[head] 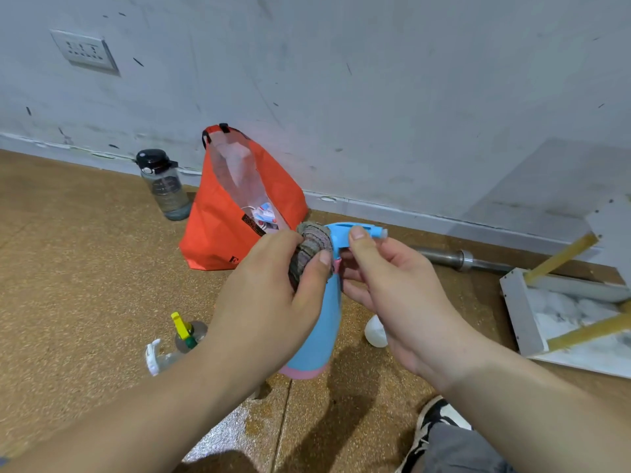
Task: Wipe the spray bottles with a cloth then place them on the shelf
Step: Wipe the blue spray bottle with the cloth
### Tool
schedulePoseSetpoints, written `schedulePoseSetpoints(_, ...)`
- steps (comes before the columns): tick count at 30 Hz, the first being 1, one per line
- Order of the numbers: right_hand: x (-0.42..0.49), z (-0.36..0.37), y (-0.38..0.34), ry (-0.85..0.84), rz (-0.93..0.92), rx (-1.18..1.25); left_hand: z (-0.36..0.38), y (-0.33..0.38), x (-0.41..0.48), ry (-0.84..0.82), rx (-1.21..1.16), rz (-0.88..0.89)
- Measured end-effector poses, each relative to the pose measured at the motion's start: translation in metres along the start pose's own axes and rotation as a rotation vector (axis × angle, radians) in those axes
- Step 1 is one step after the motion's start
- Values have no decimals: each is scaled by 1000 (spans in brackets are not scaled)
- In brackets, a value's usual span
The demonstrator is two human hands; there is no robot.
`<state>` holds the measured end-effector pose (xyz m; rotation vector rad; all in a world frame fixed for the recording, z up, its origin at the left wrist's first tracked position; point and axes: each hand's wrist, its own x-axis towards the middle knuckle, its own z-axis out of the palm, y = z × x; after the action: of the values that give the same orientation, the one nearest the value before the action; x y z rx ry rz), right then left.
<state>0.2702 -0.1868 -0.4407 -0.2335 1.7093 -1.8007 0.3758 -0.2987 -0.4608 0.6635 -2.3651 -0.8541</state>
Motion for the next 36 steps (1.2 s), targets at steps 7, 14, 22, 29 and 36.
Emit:
schedulePoseSetpoints(7,-9,-3,8,-140,-147,-294,-1,9,-3,-185,-293,-159)
schedulePoseSetpoints(14,-13,0,-1,-362,-136,-383,-19,0,15,-119,-317,-129)
schedulePoseSetpoints(22,-1,-12,-8,-219,-216,-433,-34,-12,26,-140,-336,-222)
schedulePoseSetpoints(29,7,-21,-22,-248,-108,-276,-41,-14,23,-369,-666,-300)
schedulePoseSetpoints(36,3,-26,-19,-406,-148,-400,-32,1,19,-361,-820,-420)
